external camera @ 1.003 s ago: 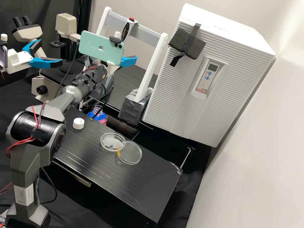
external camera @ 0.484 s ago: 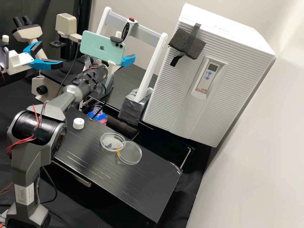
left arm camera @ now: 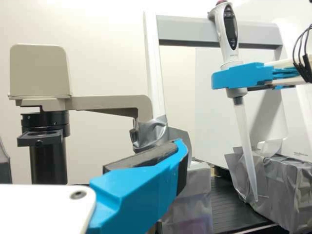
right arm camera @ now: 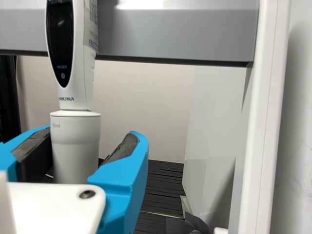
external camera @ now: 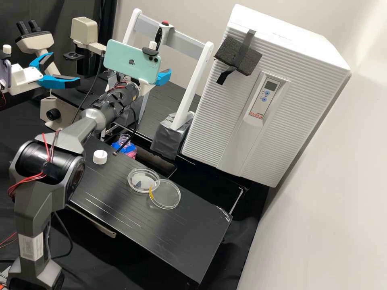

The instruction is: Use the pipette

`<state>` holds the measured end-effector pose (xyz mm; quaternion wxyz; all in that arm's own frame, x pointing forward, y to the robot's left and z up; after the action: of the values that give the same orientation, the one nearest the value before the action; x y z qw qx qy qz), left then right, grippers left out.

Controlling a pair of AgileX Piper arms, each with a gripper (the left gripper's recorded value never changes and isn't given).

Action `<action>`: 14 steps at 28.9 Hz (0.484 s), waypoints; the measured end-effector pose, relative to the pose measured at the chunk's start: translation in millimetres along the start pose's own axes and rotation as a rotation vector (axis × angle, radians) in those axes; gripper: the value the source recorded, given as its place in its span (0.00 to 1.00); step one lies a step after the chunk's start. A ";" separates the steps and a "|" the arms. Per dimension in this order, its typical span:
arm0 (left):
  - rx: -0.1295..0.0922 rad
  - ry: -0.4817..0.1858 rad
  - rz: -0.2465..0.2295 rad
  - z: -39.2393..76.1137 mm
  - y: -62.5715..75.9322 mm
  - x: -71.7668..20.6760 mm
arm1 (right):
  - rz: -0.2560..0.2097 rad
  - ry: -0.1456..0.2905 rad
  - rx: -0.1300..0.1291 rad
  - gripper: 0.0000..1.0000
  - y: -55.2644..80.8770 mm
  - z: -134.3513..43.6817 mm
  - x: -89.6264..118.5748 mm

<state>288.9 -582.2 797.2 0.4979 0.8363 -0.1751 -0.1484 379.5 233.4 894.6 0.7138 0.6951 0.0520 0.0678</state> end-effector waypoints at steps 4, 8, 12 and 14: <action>0.000 0.000 0.000 0.0 0.0 0.0 | -0.002 -0.002 -0.004 0.00 -0.9 0.7 0.6; 0.000 0.000 0.000 0.0 0.0 0.0 | -0.002 -0.002 -0.004 0.00 -0.9 0.7 0.6; 0.000 0.000 0.000 0.0 0.0 0.0 | -0.002 -0.002 -0.004 0.00 -0.9 0.7 0.6; 0.000 0.000 0.000 0.0 0.0 0.0 | -0.002 -0.002 -0.004 0.00 -0.9 0.7 0.6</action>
<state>288.9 -582.2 797.2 0.4979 0.8363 -0.1751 -0.1484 380.3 232.8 893.7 0.7152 0.6938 0.0519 0.0665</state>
